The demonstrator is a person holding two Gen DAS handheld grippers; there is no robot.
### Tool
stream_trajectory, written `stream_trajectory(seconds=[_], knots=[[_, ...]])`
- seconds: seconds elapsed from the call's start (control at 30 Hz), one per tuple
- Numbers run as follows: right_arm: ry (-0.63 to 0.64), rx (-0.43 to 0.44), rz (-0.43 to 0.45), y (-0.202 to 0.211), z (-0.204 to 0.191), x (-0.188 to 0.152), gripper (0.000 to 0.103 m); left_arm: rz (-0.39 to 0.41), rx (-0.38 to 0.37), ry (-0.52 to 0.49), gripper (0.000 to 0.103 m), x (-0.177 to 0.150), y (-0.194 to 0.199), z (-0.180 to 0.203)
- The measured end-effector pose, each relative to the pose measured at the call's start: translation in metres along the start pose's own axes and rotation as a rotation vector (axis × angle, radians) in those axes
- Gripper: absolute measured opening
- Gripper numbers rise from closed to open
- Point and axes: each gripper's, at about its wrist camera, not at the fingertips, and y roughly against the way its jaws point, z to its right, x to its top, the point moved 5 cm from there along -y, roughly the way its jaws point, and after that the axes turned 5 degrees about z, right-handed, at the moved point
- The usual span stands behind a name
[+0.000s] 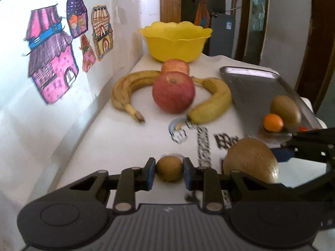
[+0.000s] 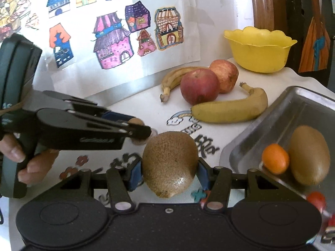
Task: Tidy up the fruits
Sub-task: 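Carry both kiwis over the metal tray and open both tools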
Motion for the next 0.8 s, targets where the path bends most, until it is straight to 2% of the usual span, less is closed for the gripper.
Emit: stream_trajectory(seconds=[0.4, 0.8], knots=[[-0.077, -0.041, 0.019, 0.057, -0.007, -0.037, 0.056, -0.024, -0.099, -0.005, 0.03, -0.031, 0.047, 0.047], [-0.182, -0.138, 0.101, 0.117, 0.021, -0.063, 0.056, 0.004, -0.155, -0.017, 0.03, -0.024, 0.05, 0.099]])
